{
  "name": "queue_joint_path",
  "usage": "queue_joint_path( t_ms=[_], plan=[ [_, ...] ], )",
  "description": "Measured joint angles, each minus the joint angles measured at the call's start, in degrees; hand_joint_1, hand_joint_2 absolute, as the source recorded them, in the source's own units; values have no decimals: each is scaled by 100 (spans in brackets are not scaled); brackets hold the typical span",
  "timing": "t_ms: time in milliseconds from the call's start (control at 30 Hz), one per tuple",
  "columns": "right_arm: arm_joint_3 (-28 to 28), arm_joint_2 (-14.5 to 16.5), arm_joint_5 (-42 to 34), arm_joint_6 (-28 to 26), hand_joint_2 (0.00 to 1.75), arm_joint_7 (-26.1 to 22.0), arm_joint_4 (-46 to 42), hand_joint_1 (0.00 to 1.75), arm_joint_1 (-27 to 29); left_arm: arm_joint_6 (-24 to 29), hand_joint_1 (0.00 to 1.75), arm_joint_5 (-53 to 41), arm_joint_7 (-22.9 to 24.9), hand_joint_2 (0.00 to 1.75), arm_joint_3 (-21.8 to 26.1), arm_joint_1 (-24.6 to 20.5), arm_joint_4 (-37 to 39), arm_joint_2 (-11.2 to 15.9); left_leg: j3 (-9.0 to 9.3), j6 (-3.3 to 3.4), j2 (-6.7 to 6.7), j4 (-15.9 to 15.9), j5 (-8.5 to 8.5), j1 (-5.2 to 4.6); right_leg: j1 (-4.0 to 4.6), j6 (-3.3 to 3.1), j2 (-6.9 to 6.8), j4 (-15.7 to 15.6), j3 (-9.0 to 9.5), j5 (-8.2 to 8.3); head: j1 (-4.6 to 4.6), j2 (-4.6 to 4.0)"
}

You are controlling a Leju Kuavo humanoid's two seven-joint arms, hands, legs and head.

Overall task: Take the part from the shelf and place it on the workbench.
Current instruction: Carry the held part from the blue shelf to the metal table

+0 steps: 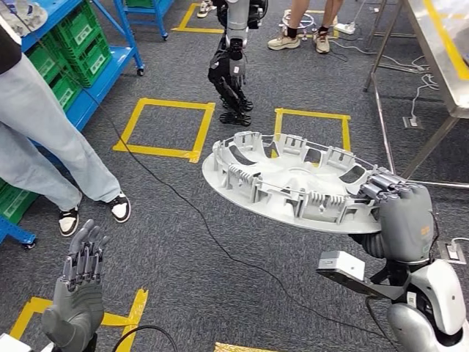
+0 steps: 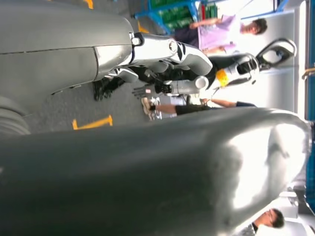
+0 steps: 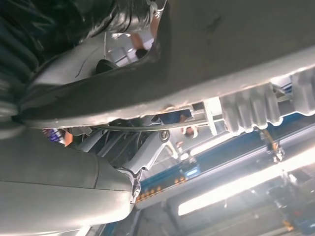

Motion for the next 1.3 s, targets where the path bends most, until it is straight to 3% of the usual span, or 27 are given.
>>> queue_joint_path(
  t_ms=[33, 67, 133, 200, 267, 300, 367, 433, 500, 533, 567, 633, 700, 767, 800, 833, 900, 967, 1000, 1033, 1100, 1167, 1233, 1300],
  plan=[
    [11, 9, 9, 2, 175, 10, 0, 175, -17, 11, 0, 29, -11, 0, 4, 10, -1, 3, 41, 31, -17, -122, 138, -8, 11, -4, 76, 2, 0, 5, 1, 0],
    [23, 14, 18, 0, 175, 17, 0, 175, -34, 34, 0, 72, -31, 0, 8, 27, -2, 14, 179, 68, -64, -447, 352, -19, 18, -6, 153, 4, 3, 9, 1, 0],
    [47, 15, 48, -14, 175, 31, 1, 175, -65, 125, 0, 206, -125, 0, 13, 105, -12, 68, 538, 146, -307, -1271, 741, -29, 25, 3, 298, 13, -2, 20, 4, 0],
    [65, 15, 74, -35, 175, 47, 2, 175, -104, 213, 0, 324, -250, 0, 15, 191, -22, 133, 714, 179, -478, -1691, 854, -35, 13, 45, 430, 24, -47, 44, 5, 0],
    [69, 14, 83, -50, 175, 68, 2, 175, -146, 252, 0, 385, -323, 0, 16, 220, -25, 187, 726, 192, -402, -1755, 861, -40, -10, 111, 542, 22, -116, 79, 3, 0],
    [67, 13, 81, -56, 175, 77, 2, 175, -158, 259, 0, 410, -338, 0, 17, 216, -25, 208, 733, 207, -333, -1790, 886, -35, -9, 136, 499, 49, -160, 64, 7, 0],
    [62, 6, 71, -63, 175, 89, 2, 175, -203, 264, 0, 447, -358, 0, 24, 207, -25, 226, 746, 251, -184, -1867, 939, -18, 14, 173, 205, 372, -349, -142, 28, 0],
    [57, 2, 56, -74, 175, 101, 2, 175, -249, 263, 0, 471, -366, 0, 29, 210, -25, 231, 734, 271, -28, -1883, 952, -28, 15, 213, -97, 1092, -678, -518, 45, 0],
    [54, 2, 46, -84, 175, 105, 2, 175, -261, 262, 0, 486, -366, 0, 33, 211, -24, 237, 722, 267, 133, -1878, 947, -30, -16, 258, -175, 1615, -901, -696, 43, 0],
    [52, 0, 44, -88, 175, 105, 2, 175, -261, 262, 0, 490, -366, 0, 35, 209, -24, 239, 721, 258, 211, -1874, 941, -27, -35, 281, -200, 1574, -857, -631, 44, 0],
    [50, -2, 42, -88, 175, 105, 2, 175, -262, 261, 0, 492, -366, 0, 37, 207, -24, 241, 724, 240, 285, -1869, 929, -20, -52, 300, -249, 1294, -689, -474, 44, 0],
    [39, -6, 33, -88, 175, 111, 2, 175, -268, 261, 0, 494, -366, 0, 41, 206, -24, 244, 729, 181, 415, -1835, 889, -23, -55, 324, -469, 469, -209, -178, 47, 0],
    [22, -7, 22, -96, 175, 118, 2, 175, -280, 260, 0, 497, -364, 0, 48, 203, -24, 250, 727, 124, 512, -1789, 855, -47, -28, 268, -582, 37, 40, -99, 45, 0],
    [11, -9, 14, -102, 175, 121, 2, 175, -285, 254, 0, 497, -352, 0, 52, 195, -24, 262, 743, 88, 619, -1774, 836, -55, -9, 172, -471, 24, 39, -108, 43, 0],
    [7, -10, 9, -101, 175, 122, 1, 175, -283, 249, 0, 494, -340, 0, 52, 183, -24, 269, 752, 62, 605, -1757, 804, -43, -13, 135, -412, 25, 36, -104, 42, 0],
    [2, -12, 2, -97, 175, 122, 1, 175, -284, 245, 0, 491, -325, 0, 52, 175, -25, 275, 732, 35, 508, -1674, 727, -23, -18, 99, -352, 22, 37, -97, 37, 0],
    [-10, -13, -15, -92, 175, 119, -1, 175, -285, 249, 0, 478, -292, 0, 50, 170, -25, 290, 518, -8, 193, -1159, 411, 12, -32, 41, -240, 13, 42, -83, 25, 0],
    [-16, -13, -26, -88, 175, 113, 0, 175, -277, 265, 0, 470, -272, 0, 48, 189, -25, 305, 134, -7, 35, -347, 68, 19, -18, 14, -105, 15, 41, -81, 22, 0],
    [-20, -13, -28, -86, 175, 112, 0, 175, -272, 272, 0, 469, -268, 0, 48, 195, -24, 312, -6, 6, 16, -82, 15, 16, -6, 8, -28, 17, 43, -81, 24, 0],
    [-22, -13, -30, -86, 175, 110, 0, 175, -268, 275, 0, 469, -267, 0, 48, 199, -24, 316, -51, 29, 3, -36, 86, 12, 4, 5, 54, 19, 47, -81, 24, 0],
    [-25, -13, -33, -86, 175, 106, 0, 175, -262, 277, 0, 466, -267, 0, 48, 199, -24, 320, 154, 93, -95, -596, 509, -1, 12, 3, 218, 22, 62, -81, 26, 0],
    [-25, -13, -36, -86, 175, 102, 0, 175, -259, 278, 0, 461, -266, 0, 46, 200, -25, 322, 472, 148, -352, -1346, 852, -6, 9, 19, 368, 31, 57, -76, 28, 0],
    [-31, -13, -38, -86, 175, 101, 0, 175, -254, 278, 0, 457, -261, 0, 46, 199, -26, 325, 602, 158, -481, -1655, 907, -12, -14, 68, 503, 38, 7, -54, 29, 0],
    [-42, -18, -39, -86, 175, 100, 0, 175, -240, 278, 0, 456, -258, 0, 43, 194, -26, 326, 621, 163, -363, -1735, 920, -8, -43, 133, 618, 35, -50, -35, 28, 0]
  ],
)
